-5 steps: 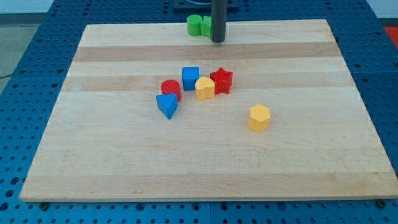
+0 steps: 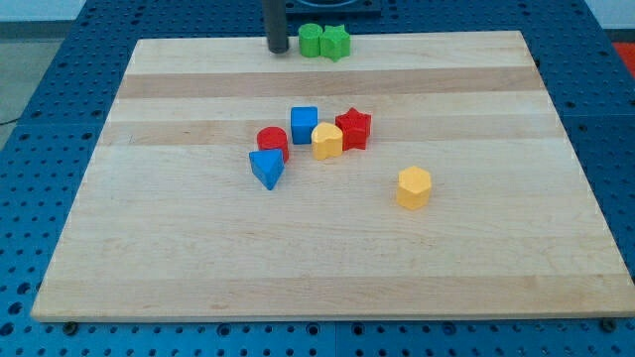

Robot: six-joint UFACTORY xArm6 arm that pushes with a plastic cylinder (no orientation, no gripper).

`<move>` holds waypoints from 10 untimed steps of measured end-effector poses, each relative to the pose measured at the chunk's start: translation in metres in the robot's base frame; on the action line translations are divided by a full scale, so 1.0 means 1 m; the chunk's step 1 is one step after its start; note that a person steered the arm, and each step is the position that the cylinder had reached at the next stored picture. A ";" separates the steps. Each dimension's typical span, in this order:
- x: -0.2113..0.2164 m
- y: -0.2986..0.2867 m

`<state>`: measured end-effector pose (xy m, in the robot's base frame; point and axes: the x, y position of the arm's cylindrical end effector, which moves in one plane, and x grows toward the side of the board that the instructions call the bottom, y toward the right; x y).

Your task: Keep green blocks vertically above red star

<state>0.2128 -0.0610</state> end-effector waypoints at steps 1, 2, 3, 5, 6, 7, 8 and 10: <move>0.000 0.016; 0.000 -0.001; -0.020 -0.036; -0.020 0.002; -0.021 0.017; -0.018 0.024; -0.001 0.046; 0.019 -0.026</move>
<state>0.2314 -0.0874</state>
